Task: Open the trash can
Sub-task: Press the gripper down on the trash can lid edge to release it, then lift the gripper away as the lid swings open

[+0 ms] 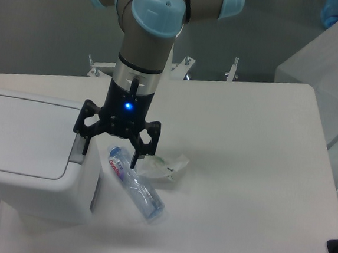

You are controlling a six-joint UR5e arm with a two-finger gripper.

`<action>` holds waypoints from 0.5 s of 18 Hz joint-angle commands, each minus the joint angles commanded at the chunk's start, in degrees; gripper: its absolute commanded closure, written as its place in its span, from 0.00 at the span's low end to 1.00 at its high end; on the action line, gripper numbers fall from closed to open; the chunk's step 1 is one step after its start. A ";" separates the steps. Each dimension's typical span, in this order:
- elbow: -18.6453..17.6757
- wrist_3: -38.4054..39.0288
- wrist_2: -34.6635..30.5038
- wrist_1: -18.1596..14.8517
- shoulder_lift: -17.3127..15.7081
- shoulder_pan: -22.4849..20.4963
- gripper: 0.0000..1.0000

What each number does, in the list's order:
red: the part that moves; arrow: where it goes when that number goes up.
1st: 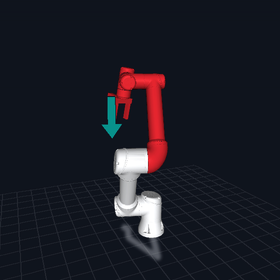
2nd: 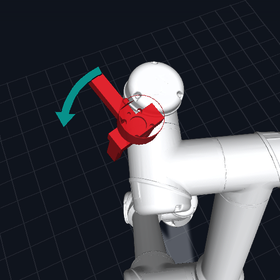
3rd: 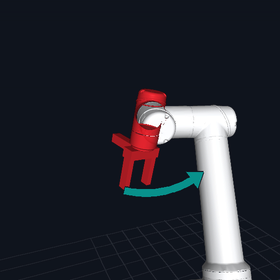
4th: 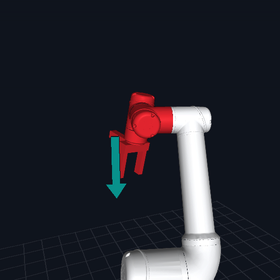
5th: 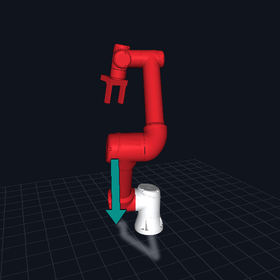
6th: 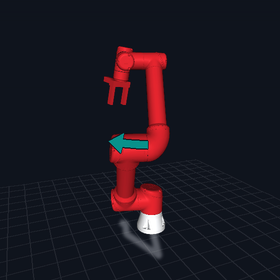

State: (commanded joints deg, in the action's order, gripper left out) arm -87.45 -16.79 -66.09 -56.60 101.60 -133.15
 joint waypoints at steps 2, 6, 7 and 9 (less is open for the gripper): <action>-0.35 0.00 -0.09 0.00 0.00 0.00 0.00; -0.35 0.00 -0.44 0.00 0.00 0.00 0.00; -0.44 0.00 -1.05 0.09 0.00 0.00 0.00; -0.44 0.00 -1.41 0.00 0.00 0.00 0.00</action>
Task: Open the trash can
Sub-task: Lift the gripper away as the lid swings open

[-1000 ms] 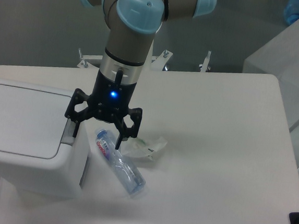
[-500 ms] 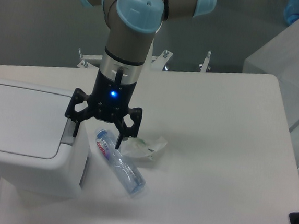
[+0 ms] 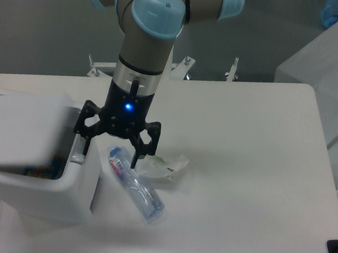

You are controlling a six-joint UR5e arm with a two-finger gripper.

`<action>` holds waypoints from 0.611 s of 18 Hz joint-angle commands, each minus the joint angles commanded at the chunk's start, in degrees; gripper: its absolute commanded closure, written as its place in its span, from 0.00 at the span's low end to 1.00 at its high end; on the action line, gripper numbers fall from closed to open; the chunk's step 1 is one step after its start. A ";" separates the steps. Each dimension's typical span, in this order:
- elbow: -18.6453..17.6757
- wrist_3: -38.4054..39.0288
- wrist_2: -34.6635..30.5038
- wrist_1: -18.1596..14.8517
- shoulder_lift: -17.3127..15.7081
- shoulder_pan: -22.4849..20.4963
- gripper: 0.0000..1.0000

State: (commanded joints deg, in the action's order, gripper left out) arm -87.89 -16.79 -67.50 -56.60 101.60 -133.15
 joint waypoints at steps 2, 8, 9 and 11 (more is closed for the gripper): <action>0.61 0.17 0.09 -0.09 0.09 0.00 0.00; 2.46 -0.35 -2.45 -0.18 -1.40 -1.66 0.00; 2.55 -0.79 -4.90 -0.09 -1.67 -2.80 0.00; 2.64 -3.32 -10.35 -0.09 -2.02 -4.91 0.00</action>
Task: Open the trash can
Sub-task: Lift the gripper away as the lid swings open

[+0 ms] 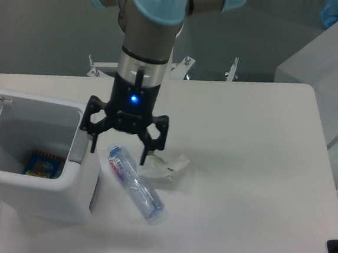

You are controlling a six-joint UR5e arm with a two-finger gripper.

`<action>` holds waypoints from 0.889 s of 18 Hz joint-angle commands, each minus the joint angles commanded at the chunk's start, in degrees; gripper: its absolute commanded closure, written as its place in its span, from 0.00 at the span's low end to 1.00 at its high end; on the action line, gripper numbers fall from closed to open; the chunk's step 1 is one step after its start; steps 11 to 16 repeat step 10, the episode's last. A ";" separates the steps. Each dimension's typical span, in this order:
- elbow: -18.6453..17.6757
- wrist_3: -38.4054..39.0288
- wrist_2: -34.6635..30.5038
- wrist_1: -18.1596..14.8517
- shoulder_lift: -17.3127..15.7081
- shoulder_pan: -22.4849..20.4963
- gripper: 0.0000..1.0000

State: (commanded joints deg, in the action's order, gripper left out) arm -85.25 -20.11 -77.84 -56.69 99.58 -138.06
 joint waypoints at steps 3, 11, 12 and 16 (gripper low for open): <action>0.18 -5.80 -8.27 -0.35 0.35 -2.55 0.00; -0.62 -19.43 -12.33 -0.88 0.35 -9.06 0.00; -0.62 -19.43 -12.33 -0.88 0.35 -9.06 0.00; -0.62 -19.43 -12.33 -0.88 0.35 -9.06 0.00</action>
